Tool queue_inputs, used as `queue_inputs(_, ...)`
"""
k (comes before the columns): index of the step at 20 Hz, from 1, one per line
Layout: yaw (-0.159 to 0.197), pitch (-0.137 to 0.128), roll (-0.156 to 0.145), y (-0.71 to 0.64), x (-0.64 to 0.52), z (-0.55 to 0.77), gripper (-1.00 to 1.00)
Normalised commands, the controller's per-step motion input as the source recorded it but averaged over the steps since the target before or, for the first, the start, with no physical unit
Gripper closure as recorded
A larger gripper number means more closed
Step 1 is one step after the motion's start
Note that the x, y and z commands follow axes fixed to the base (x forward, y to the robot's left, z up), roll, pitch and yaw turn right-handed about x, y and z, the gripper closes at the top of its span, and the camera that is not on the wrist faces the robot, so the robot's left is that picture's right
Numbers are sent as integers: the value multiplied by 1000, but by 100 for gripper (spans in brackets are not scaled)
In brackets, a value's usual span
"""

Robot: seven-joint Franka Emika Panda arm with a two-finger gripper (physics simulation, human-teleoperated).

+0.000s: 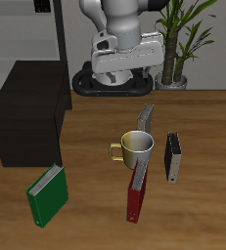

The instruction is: Place the left yellow book upright on top of the shelf and place the white-yellow mug on top of the shelf

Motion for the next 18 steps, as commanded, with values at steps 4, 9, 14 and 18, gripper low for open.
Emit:
queue_inputs(4, 6, -27, -18, 154, -3, -9, -100)
queue_inputs(9, 7, -28, -8, 242, 66, 9, -100)
queue_inputs(14, 10, -24, -11, 198, 165, 36, -100)
queue_inputs(18, 68, -38, -7, 285, 261, -6, -100)
